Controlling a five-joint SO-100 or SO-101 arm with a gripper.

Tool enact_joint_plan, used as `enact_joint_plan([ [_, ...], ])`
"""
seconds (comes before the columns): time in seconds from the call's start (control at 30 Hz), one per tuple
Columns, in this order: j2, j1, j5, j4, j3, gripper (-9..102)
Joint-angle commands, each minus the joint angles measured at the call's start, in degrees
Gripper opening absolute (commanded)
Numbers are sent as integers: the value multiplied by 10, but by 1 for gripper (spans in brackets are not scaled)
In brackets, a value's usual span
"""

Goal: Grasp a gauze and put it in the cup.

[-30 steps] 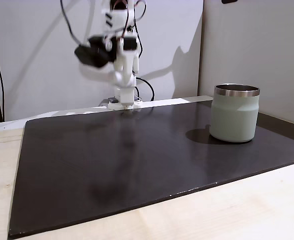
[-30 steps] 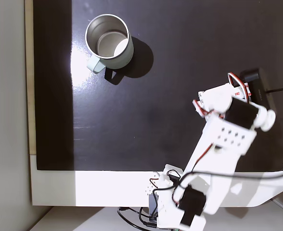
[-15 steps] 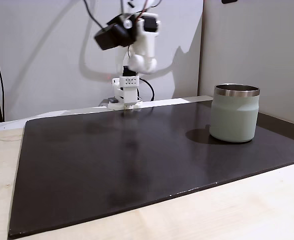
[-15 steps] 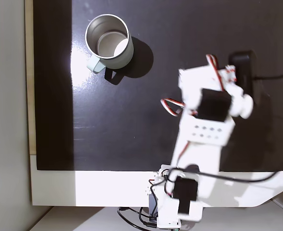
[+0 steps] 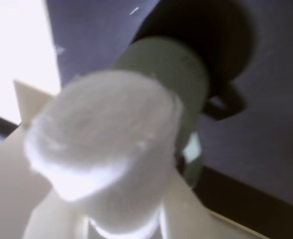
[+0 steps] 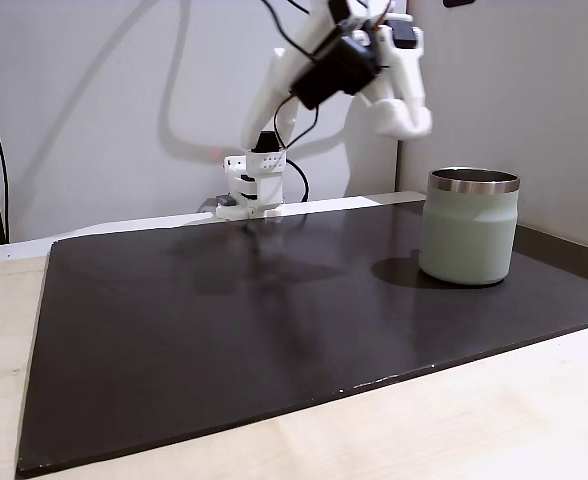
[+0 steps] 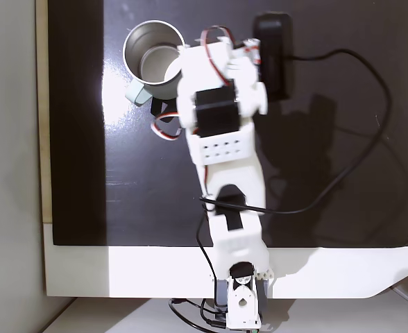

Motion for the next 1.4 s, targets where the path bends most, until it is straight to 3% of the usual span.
enact_joint_plan([
  [0.0, -31, -38, 9, -18, -100, 0],
  [0.33, -145, -125, 3, -53, -218, 0],
  [0.77, -173, -107, 4, -45, -255, 0],
  [1.0, -173, -98, 31, -34, -263, 23],
  [1.37, -175, -97, 33, -25, -263, 25],
])
